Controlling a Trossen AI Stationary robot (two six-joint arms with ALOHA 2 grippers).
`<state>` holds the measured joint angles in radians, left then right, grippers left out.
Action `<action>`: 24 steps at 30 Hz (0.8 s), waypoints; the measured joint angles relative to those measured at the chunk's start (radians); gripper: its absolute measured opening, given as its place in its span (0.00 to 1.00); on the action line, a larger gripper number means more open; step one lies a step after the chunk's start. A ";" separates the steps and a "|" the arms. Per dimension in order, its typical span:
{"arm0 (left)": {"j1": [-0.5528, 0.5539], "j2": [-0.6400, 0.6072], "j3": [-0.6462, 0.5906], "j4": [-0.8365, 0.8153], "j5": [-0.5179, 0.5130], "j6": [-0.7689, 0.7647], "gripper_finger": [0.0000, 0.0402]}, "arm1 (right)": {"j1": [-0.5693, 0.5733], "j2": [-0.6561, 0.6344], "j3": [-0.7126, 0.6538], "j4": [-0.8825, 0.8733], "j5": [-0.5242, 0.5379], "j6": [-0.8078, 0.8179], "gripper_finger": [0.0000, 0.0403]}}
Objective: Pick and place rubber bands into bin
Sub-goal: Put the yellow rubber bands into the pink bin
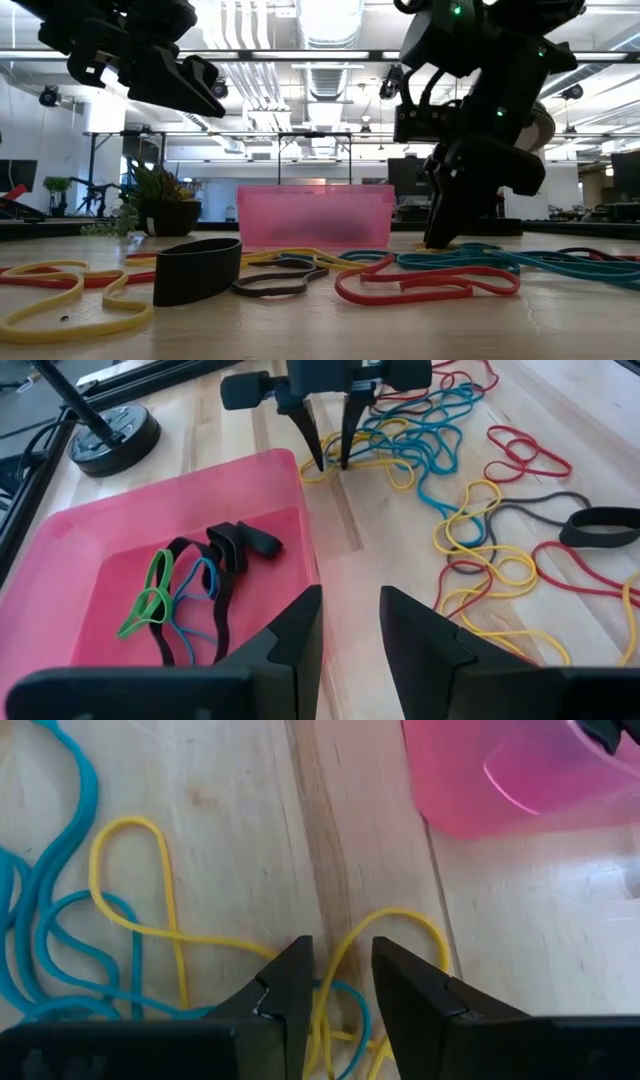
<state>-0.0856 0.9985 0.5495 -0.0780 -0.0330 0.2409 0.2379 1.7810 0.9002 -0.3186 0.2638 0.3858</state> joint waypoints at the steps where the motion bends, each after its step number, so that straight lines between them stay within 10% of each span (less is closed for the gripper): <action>1: 0.000 0.000 0.000 0.000 0.000 0.000 0.22 | 0.000 0.002 0.000 0.000 0.002 0.000 0.26; 11: 0.000 0.000 0.000 0.000 0.000 0.000 0.22 | 0.001 0.005 0.009 -0.003 0.000 -0.083 0.04; 24: 0.000 0.000 0.000 -0.001 0.000 0.000 0.22 | 0.024 -0.047 0.043 -0.017 0.011 -0.109 0.02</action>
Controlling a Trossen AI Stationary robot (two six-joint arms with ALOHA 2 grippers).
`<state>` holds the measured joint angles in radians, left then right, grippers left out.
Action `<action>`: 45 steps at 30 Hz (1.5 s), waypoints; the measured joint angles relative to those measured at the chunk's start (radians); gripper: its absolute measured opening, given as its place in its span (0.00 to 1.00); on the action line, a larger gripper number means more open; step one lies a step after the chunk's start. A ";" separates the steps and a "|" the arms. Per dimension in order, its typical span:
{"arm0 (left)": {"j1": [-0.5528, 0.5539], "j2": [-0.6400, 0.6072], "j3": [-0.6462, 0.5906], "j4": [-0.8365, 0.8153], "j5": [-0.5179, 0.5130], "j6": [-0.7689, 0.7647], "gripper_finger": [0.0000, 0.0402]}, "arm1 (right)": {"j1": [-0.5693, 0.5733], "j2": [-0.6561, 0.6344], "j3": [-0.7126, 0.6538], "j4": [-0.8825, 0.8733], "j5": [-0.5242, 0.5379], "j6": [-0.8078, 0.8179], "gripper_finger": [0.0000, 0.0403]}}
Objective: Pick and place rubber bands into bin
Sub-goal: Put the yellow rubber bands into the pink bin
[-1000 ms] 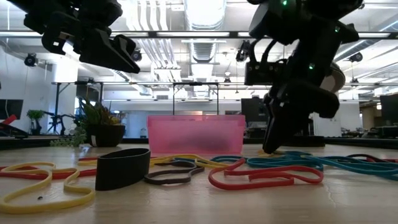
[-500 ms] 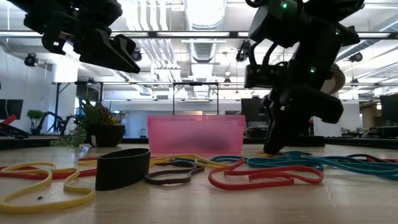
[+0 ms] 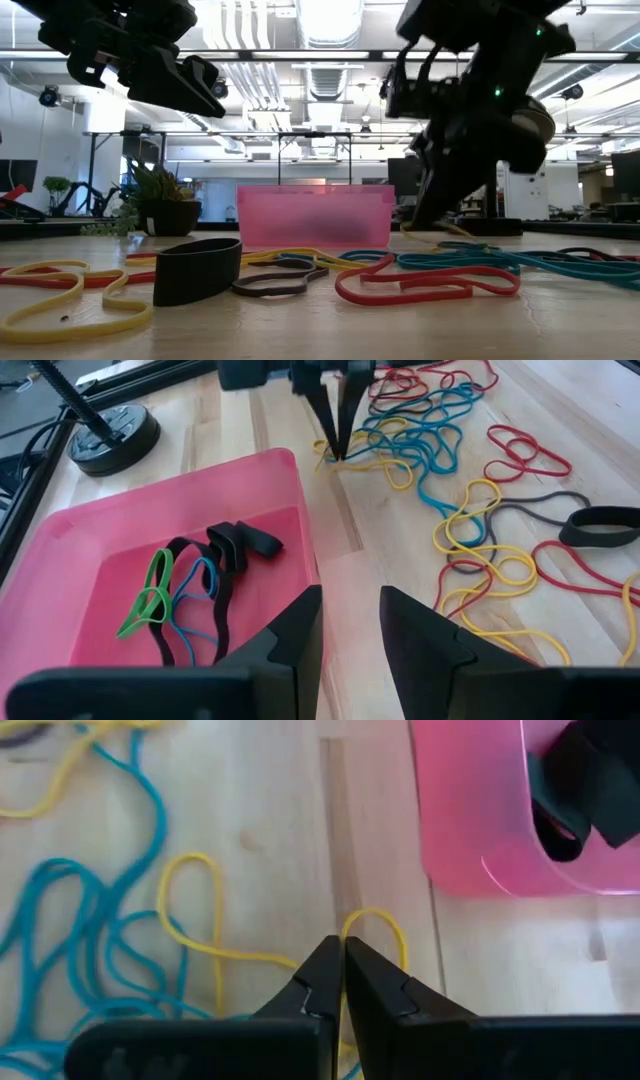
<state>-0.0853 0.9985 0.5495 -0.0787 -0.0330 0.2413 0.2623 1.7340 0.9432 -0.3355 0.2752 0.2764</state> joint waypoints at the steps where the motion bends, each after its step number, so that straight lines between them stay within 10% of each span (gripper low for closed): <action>1: 0.000 0.000 0.000 0.000 0.000 0.000 0.22 | 0.004 -0.009 0.000 -0.001 0.000 0.000 0.02; 26: 0.000 0.000 0.000 0.001 0.000 0.000 0.22 | 0.125 -0.441 0.001 0.154 0.176 -0.300 0.02; 45: 0.000 0.000 0.000 0.002 0.000 0.001 0.22 | -0.180 -0.252 0.002 0.517 0.190 -0.563 0.02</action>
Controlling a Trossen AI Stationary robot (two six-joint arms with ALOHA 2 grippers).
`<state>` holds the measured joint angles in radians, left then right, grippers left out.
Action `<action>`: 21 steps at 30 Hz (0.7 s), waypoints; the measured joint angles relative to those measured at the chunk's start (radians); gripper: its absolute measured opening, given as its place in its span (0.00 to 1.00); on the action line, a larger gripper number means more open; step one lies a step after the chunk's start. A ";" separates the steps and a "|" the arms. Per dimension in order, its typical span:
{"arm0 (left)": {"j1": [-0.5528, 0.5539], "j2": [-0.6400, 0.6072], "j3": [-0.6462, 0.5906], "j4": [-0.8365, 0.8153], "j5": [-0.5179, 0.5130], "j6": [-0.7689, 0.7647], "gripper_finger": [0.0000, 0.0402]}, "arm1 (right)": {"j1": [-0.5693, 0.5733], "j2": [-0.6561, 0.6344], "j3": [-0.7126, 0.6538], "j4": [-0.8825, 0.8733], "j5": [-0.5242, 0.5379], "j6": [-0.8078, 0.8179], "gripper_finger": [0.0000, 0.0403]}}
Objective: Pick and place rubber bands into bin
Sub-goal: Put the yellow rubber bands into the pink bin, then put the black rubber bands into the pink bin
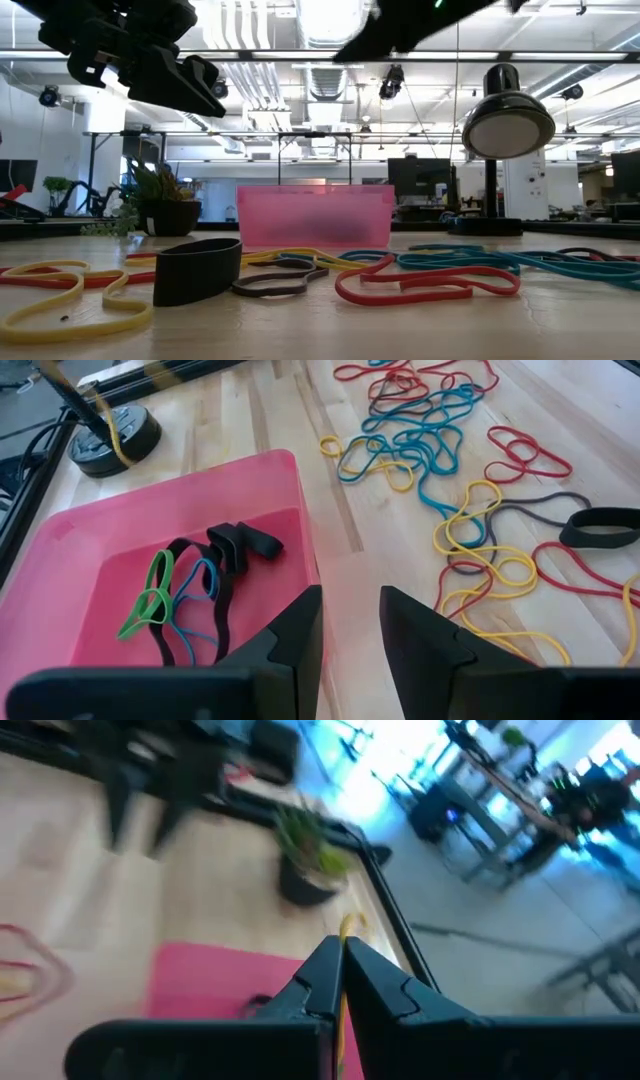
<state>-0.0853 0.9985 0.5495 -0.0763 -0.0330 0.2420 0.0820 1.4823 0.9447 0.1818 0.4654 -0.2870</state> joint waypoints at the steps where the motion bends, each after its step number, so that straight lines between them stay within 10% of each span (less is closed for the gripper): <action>1: 0.000 0.000 0.000 0.001 0.000 0.000 0.22 | -0.021 0.021 0.000 0.010 -0.002 0.010 0.02; 11: 0.000 0.000 0.000 0.001 0.000 0.000 0.22 | -0.154 0.170 0.000 0.009 -0.051 0.161 0.04; 21: 0.000 0.048 -0.001 0.032 0.000 -0.028 0.22 | -0.169 0.156 0.000 -0.015 -0.111 0.181 0.29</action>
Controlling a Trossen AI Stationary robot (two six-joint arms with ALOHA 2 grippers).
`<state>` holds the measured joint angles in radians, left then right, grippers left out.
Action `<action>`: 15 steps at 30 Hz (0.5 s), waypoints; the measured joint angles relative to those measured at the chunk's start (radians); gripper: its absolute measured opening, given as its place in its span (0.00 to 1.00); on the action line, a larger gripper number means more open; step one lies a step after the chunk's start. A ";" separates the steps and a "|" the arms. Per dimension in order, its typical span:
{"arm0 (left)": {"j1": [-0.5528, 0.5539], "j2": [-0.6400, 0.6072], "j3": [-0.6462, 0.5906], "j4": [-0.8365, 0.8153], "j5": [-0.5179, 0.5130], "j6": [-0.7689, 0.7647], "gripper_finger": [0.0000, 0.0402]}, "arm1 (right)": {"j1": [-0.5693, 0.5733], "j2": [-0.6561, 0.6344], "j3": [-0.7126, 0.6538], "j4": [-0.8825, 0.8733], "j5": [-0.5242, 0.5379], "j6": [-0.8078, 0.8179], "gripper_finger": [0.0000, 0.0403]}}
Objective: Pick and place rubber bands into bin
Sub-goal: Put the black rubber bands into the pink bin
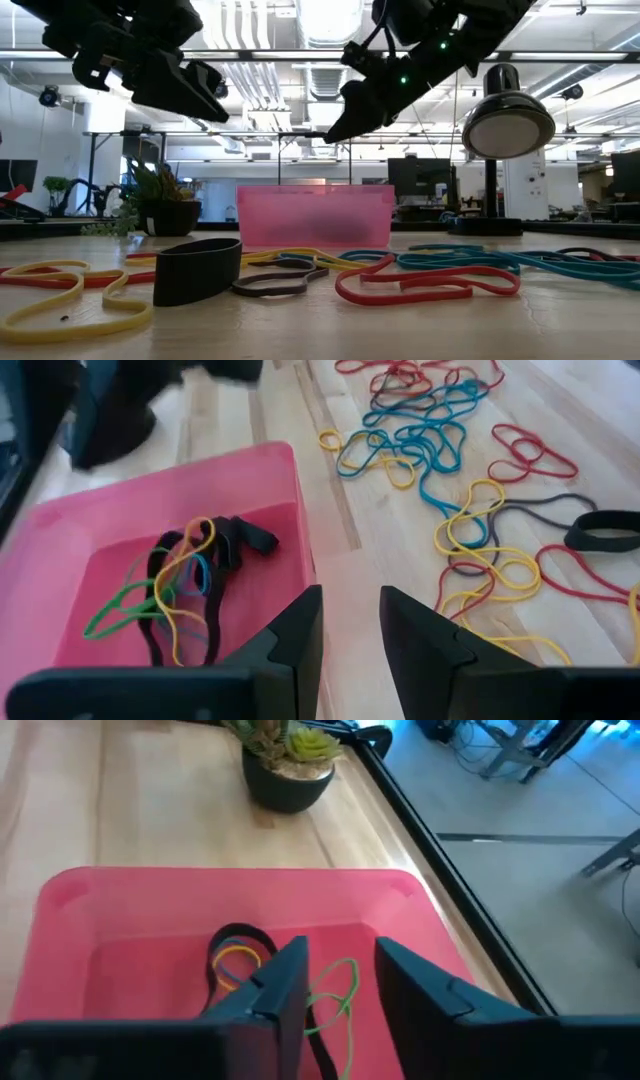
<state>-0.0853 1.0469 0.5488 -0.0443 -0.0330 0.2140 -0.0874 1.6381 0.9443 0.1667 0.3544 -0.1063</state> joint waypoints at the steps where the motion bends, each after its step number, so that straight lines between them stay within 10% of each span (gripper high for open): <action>1: 0.000 0.013 0.000 0.004 0.000 -0.012 0.22 | 0.005 -0.012 0.000 -0.018 0.000 0.004 0.31; 15: -0.043 0.302 0.005 0.015 0.068 -0.168 0.22 | 0.226 -0.250 -0.002 -0.422 -0.130 0.176 0.35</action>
<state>-0.1278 1.3492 0.5533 -0.0297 0.0347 0.0455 0.1381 1.3877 0.9423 -0.2552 0.2241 0.0699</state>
